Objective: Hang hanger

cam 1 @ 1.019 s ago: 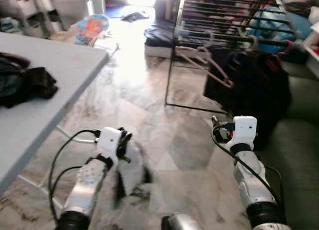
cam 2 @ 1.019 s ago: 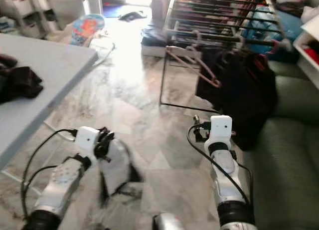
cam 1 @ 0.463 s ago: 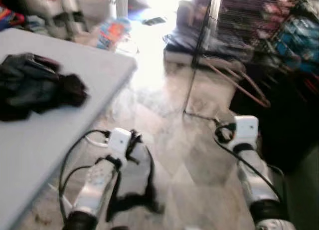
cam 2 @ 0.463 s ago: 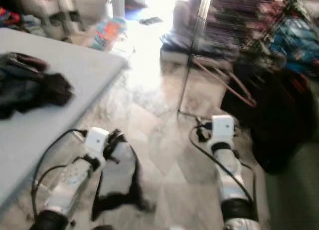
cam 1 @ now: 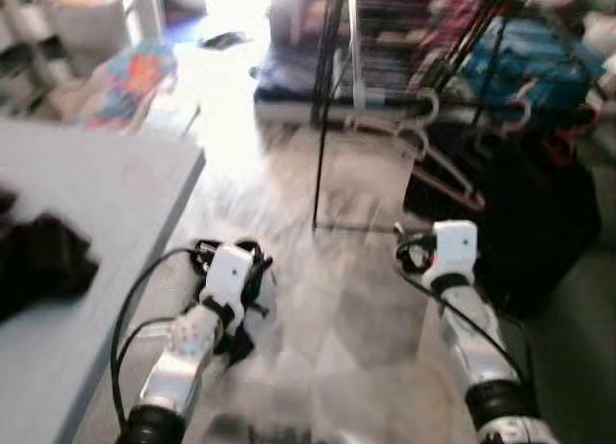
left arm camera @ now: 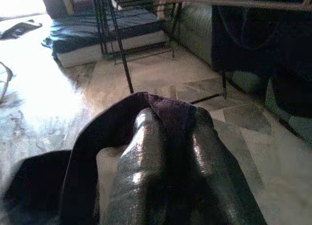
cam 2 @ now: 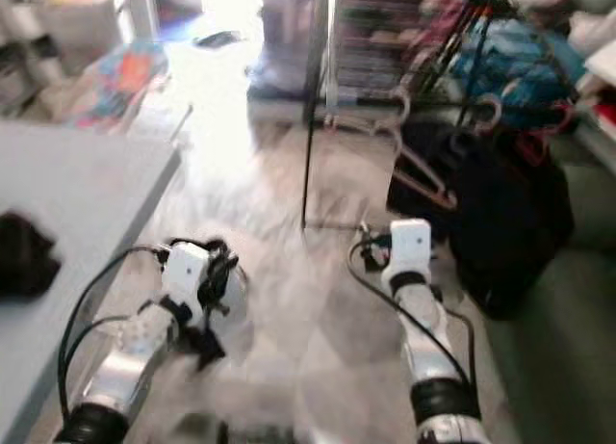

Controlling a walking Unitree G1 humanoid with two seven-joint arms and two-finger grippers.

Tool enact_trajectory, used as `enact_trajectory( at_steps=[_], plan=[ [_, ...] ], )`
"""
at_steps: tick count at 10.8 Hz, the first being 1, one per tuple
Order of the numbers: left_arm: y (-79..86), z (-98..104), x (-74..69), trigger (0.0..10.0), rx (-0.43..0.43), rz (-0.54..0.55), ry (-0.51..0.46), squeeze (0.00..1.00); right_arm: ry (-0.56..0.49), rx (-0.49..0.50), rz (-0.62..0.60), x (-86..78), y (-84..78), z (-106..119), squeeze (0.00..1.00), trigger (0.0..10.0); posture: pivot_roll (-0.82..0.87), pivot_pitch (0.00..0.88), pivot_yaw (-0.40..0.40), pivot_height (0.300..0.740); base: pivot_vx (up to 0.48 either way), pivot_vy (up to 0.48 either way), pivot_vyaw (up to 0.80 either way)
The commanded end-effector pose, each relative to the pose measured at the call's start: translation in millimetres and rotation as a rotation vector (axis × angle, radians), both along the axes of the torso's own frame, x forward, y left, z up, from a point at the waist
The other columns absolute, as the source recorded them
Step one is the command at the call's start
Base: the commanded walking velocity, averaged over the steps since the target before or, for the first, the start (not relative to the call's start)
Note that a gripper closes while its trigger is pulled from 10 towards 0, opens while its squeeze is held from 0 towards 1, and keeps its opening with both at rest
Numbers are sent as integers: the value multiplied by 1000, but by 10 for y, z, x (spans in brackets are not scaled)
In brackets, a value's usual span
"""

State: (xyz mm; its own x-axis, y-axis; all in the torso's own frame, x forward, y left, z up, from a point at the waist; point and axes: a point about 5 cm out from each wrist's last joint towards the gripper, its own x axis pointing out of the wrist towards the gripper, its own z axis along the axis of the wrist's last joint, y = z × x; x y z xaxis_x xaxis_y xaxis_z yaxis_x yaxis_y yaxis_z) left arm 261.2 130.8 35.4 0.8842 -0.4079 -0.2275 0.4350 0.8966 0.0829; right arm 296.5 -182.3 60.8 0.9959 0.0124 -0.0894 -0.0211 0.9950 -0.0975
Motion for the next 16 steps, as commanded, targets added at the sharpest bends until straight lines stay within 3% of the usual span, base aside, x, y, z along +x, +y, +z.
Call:
enact_trajectory(
  at_steps=[1,4,9,16],
  plan=[
    [0,16,15,10000,3,6,-8,0,-10,-8,-14,-7,-58,23,0,10000,-24,0,-53,740,0,0,-800],
    [72,34,17,10000,-9,51,-25,0,-1,-5,7,-14,-29,-1,0,10000,-18,0,-64,740,0,0,-800],
    [100,103,73,10000,-45,58,-43,0,-36,-18,11,4,-14,69,0,10000,-19,0,-68,740,0,0,0],
    [37,89,62,10000,-59,41,-30,0,-33,-42,20,-14,-41,85,0,10000,-35,0,-75,740,432,38,0]
  ],
)
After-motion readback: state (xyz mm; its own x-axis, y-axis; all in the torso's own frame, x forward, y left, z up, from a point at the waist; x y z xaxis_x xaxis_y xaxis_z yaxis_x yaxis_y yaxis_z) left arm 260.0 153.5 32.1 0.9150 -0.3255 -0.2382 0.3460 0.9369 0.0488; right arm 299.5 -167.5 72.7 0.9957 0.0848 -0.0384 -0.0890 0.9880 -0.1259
